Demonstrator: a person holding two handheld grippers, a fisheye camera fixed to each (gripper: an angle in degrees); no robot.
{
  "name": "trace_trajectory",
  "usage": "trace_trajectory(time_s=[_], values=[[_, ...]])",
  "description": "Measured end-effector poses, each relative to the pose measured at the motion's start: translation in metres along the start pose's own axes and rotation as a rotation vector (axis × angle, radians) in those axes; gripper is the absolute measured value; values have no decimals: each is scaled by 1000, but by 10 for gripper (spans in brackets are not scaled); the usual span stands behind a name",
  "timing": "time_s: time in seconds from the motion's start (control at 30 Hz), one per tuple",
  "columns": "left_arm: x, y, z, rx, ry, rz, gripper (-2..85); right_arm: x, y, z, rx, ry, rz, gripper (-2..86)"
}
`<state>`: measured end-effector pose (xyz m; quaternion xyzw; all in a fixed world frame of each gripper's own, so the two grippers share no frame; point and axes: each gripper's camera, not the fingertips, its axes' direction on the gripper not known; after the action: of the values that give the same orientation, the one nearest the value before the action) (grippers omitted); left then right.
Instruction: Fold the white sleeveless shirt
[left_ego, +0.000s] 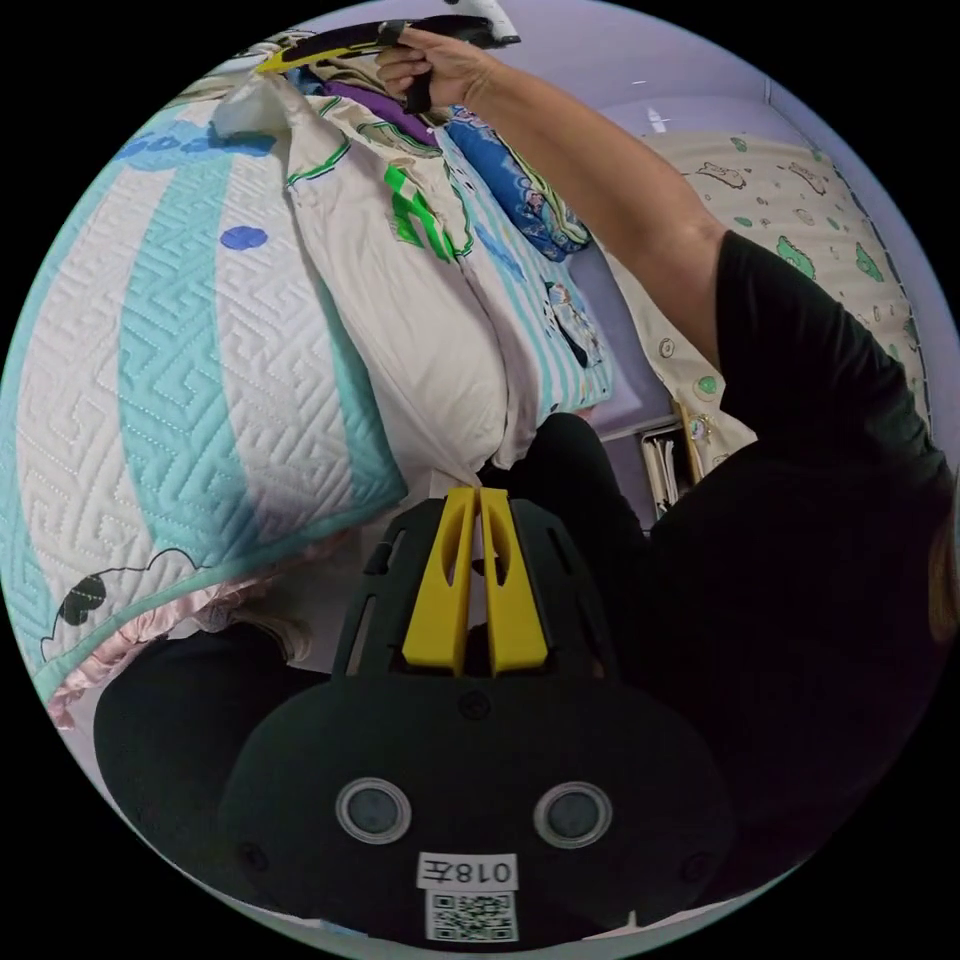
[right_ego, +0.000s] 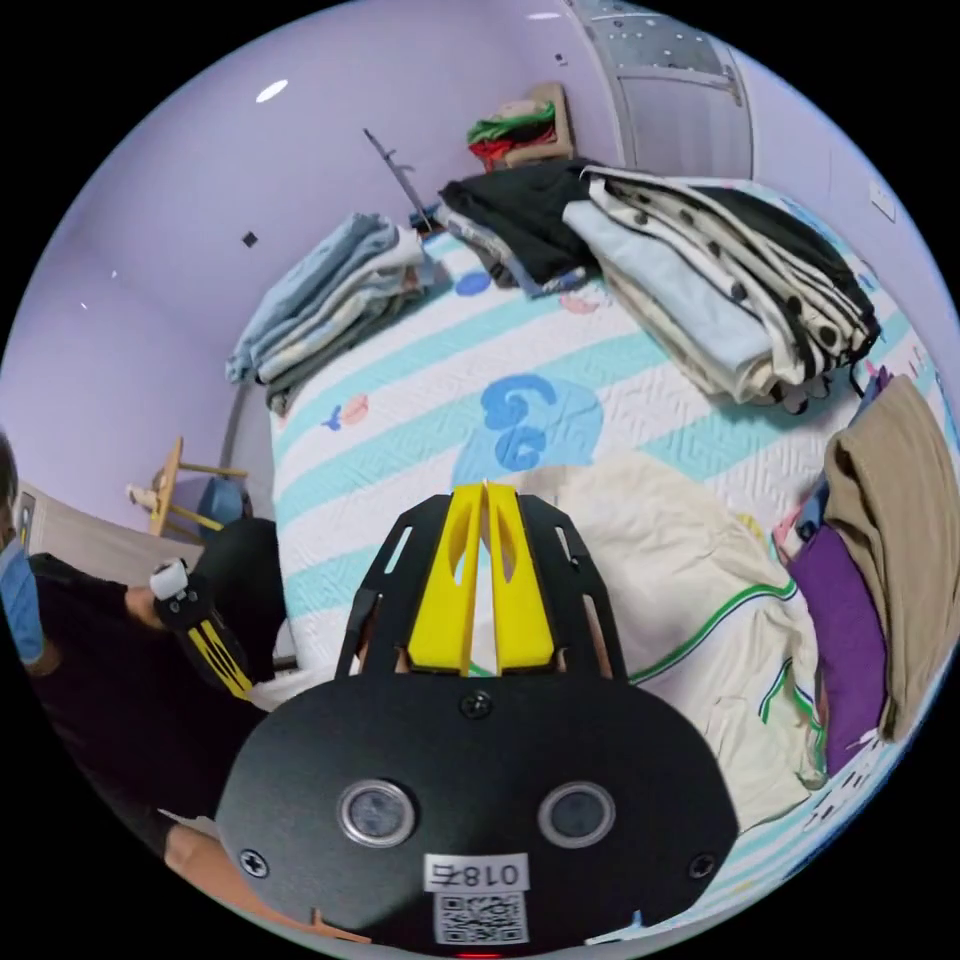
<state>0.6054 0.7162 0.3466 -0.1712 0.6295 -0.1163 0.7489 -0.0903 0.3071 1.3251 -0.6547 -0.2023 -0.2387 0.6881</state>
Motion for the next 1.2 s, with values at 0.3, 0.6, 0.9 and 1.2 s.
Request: trace_trajectory(time_s=[0.3,0.6,0.9,1.2], values=[[-48,3,13,45,206,12,-10,-34,12,24,-253,30,-120,85],[-74,-8,22,84,267,9,-9,-7,-46,20,-36,399,232,100],[-93,-4,16,121,309,-6,-10,-24,-84,35,-71,512,242,23],[-91,-7,25,70,267,9,-10,10,-40,-10,38,268,394,105]])
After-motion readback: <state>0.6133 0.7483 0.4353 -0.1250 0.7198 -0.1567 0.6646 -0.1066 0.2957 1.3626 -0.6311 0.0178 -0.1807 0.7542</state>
